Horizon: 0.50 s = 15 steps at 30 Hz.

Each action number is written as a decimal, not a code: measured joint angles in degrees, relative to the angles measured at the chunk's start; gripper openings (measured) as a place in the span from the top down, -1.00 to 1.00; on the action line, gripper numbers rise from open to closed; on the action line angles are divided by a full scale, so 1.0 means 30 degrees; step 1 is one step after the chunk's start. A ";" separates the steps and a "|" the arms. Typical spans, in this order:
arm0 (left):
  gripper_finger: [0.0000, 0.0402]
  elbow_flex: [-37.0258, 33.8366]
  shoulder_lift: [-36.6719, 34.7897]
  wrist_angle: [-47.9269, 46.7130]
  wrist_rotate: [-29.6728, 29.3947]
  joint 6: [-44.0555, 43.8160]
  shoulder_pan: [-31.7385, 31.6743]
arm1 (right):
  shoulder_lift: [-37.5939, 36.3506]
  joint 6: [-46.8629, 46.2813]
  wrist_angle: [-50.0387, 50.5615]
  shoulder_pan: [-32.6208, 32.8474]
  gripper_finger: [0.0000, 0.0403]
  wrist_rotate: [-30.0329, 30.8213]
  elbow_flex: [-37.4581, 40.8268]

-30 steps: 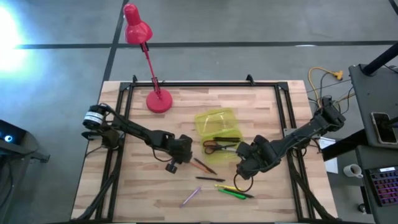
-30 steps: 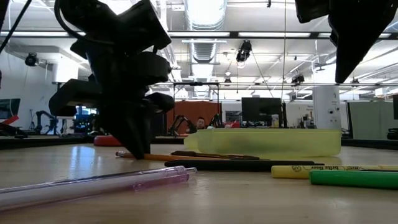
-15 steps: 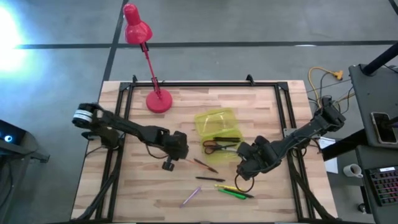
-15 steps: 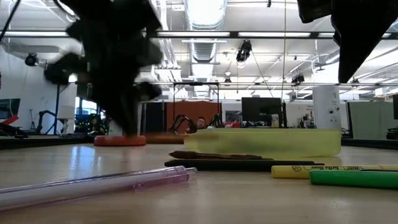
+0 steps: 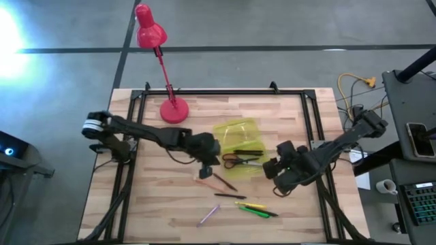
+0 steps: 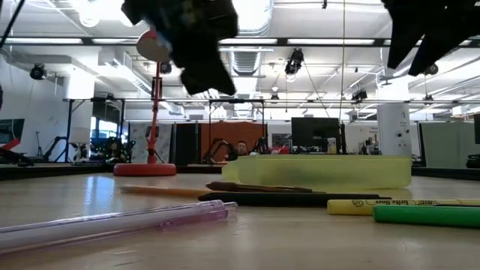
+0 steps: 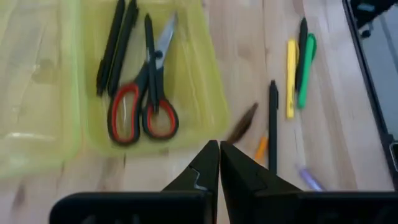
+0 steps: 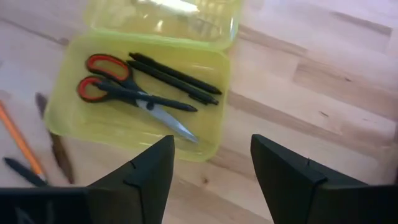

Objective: Pick & place school supplies into a supply box
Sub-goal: Put the orange pencil into the yellow supply box

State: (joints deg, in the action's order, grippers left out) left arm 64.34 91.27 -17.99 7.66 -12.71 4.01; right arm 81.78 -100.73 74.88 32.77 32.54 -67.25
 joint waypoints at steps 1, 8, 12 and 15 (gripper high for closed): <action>0.99 0.0643 0.0457 -0.0766 0.0001 0.0794 0.0005 | -0.0169 0.0137 -0.0010 0.0123 -0.01 0.0043 0.0010; 1.00 0.3554 0.2310 -0.8516 0.0331 0.6036 0.1202 | -0.0342 0.0311 -0.0056 0.1467 -0.01 0.0071 0.0097; 1.00 0.2952 0.2119 -0.8890 0.0423 0.5398 0.2017 | 0.0358 -0.0256 -0.0104 0.2048 -0.01 0.0064 0.0190; 0.99 0.2348 0.2030 -0.7887 0.0427 0.4314 0.2691 | 0.1124 -0.0443 -0.0186 0.2221 -0.01 0.0042 0.0221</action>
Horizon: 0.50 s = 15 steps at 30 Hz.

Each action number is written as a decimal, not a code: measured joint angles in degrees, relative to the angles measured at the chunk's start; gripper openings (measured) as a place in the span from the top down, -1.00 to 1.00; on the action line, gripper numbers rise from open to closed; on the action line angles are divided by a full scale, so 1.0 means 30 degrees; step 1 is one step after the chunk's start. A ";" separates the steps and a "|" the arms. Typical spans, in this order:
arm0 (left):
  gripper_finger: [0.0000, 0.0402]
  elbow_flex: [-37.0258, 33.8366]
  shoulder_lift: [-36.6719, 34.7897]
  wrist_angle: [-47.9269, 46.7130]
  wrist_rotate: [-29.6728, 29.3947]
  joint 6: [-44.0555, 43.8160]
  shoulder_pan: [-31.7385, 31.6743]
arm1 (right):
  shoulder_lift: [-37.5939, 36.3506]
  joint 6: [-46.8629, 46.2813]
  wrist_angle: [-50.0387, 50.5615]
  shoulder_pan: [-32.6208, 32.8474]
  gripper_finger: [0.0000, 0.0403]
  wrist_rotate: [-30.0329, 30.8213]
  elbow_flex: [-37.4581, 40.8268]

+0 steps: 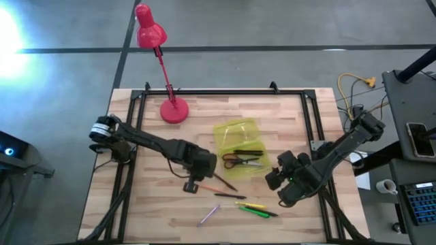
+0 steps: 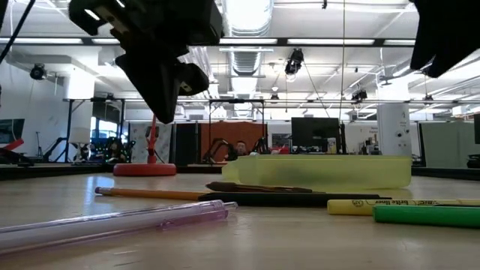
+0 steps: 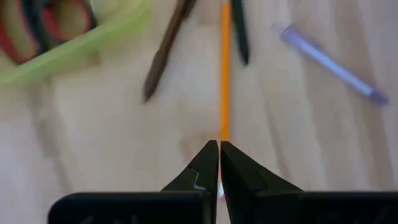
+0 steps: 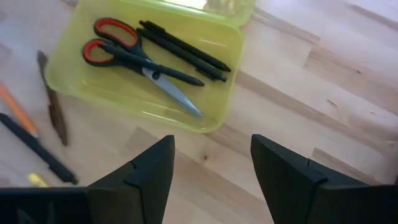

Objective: Pick & place school supplies into a supply box
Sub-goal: Put the orange pencil into the yellow supply box

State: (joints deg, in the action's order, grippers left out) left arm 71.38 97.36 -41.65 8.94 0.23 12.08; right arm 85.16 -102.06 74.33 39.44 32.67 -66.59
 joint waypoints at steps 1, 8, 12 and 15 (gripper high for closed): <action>0.96 -0.0163 0.0000 0.0438 0.0003 -0.0091 0.0266 | 0.0277 0.0011 -0.0040 0.0016 -0.01 -0.0045 0.0000; 0.54 -0.1343 0.0317 0.3220 -0.0338 -0.1290 0.1543 | 0.1958 0.1189 -0.1053 0.0023 -0.01 -0.1360 -0.0051; 0.41 -0.1859 0.0321 0.4053 -0.2381 -0.1254 0.1717 | 0.2457 0.1539 -0.2044 0.0023 -0.01 -0.1421 -0.0051; 0.40 -0.2344 0.0321 0.5100 -0.2513 -0.1239 0.1717 | 0.2546 0.1530 -0.2196 0.0020 -0.01 -0.1404 -0.0051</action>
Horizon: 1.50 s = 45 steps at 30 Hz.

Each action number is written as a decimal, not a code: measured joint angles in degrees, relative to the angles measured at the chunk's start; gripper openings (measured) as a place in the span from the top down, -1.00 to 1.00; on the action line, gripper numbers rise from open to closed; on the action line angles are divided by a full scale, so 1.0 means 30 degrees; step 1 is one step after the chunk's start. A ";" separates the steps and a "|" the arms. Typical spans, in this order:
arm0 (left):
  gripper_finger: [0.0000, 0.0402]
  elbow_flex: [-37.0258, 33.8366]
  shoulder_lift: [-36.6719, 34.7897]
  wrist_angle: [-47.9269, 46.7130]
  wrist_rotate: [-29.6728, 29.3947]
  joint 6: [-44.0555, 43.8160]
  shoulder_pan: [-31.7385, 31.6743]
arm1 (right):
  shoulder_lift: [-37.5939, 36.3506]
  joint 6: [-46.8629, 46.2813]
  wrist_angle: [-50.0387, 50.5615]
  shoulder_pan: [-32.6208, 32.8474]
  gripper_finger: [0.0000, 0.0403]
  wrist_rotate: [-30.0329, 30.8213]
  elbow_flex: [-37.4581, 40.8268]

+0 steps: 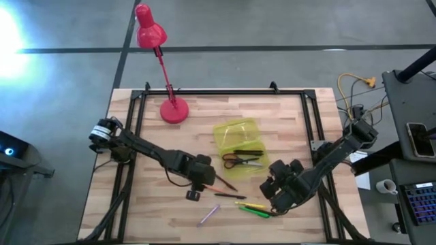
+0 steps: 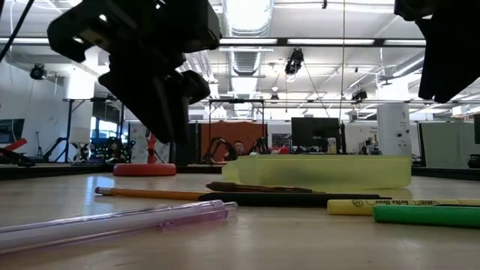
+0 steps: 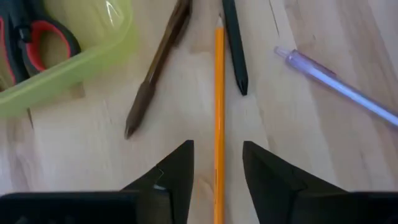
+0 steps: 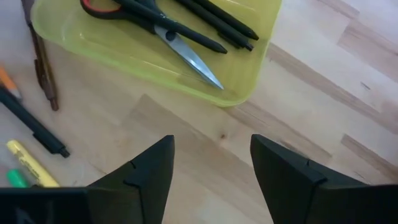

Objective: Pick & place school supplies into a supply box
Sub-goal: Put the orange pencil into the yellow supply box

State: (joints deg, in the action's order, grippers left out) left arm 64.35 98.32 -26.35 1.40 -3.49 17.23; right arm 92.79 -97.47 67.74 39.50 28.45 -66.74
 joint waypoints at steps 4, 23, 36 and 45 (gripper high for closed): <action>0.39 -0.0744 0.0000 0.1838 -0.0004 -0.0041 0.0104 | -0.0026 -0.0102 -0.0018 -0.0040 -0.01 0.0144 0.0006; 0.39 -0.1538 0.2155 0.4801 -0.0268 -0.0028 0.0372 | -0.0095 -0.0095 -0.0063 -0.0041 -0.01 0.0376 0.0051; 0.75 -0.1375 0.3927 0.4939 -0.0541 -0.0087 0.0525 | -0.0102 -0.0050 -0.0064 -0.0041 -0.01 0.0362 0.0126; 0.94 -0.1591 0.4503 0.4956 -0.1401 0.0387 0.0648 | -0.0109 -0.0015 0.0002 -0.0041 -0.01 0.0347 0.0391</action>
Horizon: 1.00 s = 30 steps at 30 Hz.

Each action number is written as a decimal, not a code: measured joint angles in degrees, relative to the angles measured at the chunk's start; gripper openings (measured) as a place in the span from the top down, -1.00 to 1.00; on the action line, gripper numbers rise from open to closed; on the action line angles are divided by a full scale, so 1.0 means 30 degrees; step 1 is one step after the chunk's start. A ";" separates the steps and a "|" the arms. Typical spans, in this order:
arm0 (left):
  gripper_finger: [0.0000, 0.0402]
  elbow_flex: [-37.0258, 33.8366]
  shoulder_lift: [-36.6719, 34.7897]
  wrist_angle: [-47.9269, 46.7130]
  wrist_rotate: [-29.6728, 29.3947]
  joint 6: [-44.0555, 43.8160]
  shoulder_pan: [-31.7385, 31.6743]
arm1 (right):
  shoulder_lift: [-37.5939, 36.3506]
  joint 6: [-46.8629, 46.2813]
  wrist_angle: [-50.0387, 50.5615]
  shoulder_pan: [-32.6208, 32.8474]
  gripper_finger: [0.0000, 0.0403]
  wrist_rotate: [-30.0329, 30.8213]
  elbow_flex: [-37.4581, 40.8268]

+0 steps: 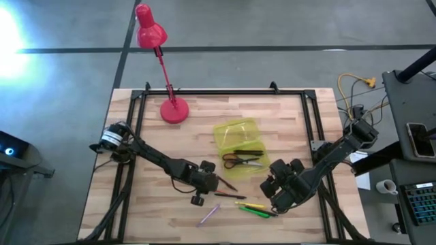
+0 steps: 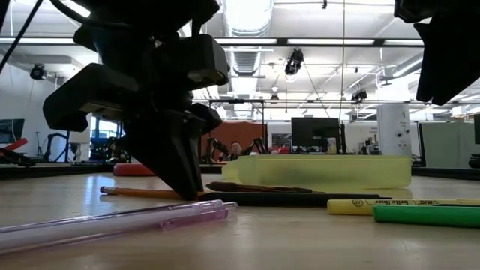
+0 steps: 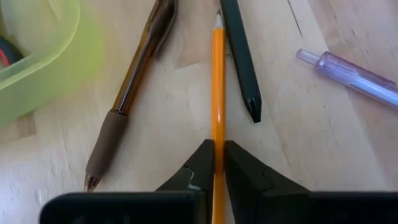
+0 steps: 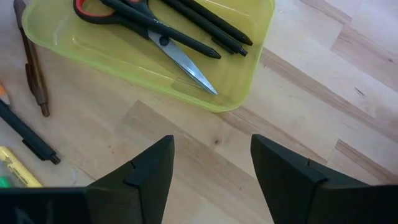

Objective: Pick & place school supplies into a supply box
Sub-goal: Put the orange pencil into the yellow supply box

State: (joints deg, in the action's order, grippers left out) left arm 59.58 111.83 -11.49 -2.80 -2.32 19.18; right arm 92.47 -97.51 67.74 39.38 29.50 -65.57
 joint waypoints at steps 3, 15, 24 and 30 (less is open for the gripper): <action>0.94 -0.0017 -0.0079 -0.0182 -0.0040 -0.0437 -0.0007 | 0.0000 0.0010 -0.0007 0.0000 -0.01 -0.0291 0.0094; 0.95 0.0373 -0.3347 -0.3512 -0.0988 -0.3574 -0.0056 | 0.0000 -0.0925 0.0084 0.0000 -0.01 -0.0158 0.0330; 0.95 0.0667 -0.5416 -0.2959 -0.1696 -0.5990 -0.1270 | -0.0094 -0.3587 0.2081 0.0000 -0.01 0.0816 0.0344; 0.95 0.1144 -0.5338 -0.0317 -0.1699 -0.8201 -0.2879 | -0.0454 -0.5351 0.2877 0.0371 -0.01 0.1357 0.0302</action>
State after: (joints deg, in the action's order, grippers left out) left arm 63.01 95.82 -12.44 -7.90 -26.93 10.54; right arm 91.10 -113.57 76.37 40.49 33.57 -64.66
